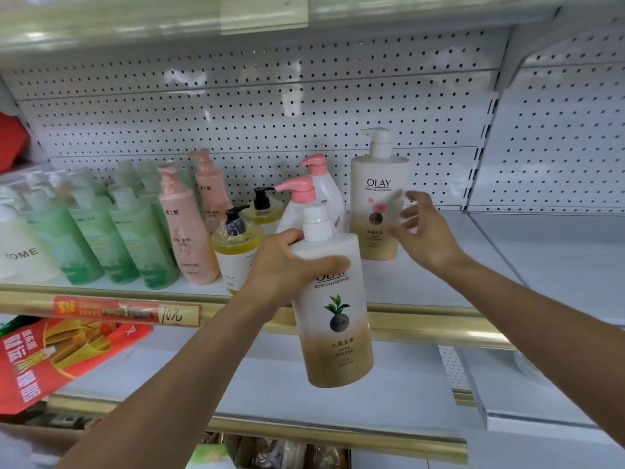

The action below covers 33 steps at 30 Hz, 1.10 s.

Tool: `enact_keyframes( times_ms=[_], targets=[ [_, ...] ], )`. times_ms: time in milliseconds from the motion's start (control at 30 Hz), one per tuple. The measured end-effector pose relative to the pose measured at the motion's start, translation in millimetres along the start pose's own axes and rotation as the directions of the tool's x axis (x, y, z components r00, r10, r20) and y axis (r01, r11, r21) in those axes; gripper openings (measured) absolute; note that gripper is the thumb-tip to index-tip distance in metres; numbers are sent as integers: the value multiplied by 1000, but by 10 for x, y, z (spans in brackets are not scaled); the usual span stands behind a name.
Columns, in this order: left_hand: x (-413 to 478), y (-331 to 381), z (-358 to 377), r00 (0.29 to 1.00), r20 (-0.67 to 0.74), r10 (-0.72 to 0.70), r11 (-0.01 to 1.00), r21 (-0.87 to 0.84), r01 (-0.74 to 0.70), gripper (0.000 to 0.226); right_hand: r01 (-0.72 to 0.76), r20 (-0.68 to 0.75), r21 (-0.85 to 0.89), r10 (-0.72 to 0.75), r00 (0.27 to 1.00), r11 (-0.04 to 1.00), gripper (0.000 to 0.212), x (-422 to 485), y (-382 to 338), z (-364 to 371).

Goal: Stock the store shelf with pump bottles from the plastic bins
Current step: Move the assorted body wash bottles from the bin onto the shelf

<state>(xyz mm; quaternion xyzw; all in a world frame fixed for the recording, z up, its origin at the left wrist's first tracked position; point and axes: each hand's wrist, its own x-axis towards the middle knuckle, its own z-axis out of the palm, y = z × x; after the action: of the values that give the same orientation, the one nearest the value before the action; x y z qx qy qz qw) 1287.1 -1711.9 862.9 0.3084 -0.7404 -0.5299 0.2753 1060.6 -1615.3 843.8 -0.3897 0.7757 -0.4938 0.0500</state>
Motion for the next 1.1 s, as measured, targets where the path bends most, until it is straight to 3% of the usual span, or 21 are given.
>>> enact_keyframes(
  times_ms=[67,133,167,200,300,433,533,600,700,833,1100],
  targets=[
    [-14,112,2,999,-6,42,999,5,-42,65,80,256,100,-104,961,992,50,-313,-40,-134],
    [0,265,29,996,-9,84,996,13,-84,65,80,545,86,-114,830,993,56,-601,-117,-207],
    [17,352,54,994,-11,109,994,20,-109,64,89,606,58,-106,788,994,60,-702,-147,-205],
    [41,438,88,990,-9,138,990,31,-138,62,101,610,57,-115,784,993,62,-760,-160,-184],
    [127,695,190,975,27,223,970,95,-224,64,94,458,150,-153,875,984,56,-745,-172,-176],
    [318,942,260,924,172,341,905,207,-372,53,77,320,188,-135,938,979,56,-572,-129,-276],
    [454,1055,303,904,256,342,845,338,-415,67,31,249,187,-78,966,982,63,-464,-75,-247],
    [531,1074,339,911,255,323,777,478,-409,81,10,235,182,-54,971,983,64,-413,-42,-212],
    [635,1016,377,922,248,298,720,576,-387,77,-23,248,172,-21,969,985,66,-365,2,-159],
    [689,937,370,916,281,288,726,559,-400,34,-62,264,164,17,964,984,66,-325,52,-85],
    [842,858,382,912,329,245,746,537,-394,34,-93,280,122,55,959,988,68,-266,131,0]
  ],
)
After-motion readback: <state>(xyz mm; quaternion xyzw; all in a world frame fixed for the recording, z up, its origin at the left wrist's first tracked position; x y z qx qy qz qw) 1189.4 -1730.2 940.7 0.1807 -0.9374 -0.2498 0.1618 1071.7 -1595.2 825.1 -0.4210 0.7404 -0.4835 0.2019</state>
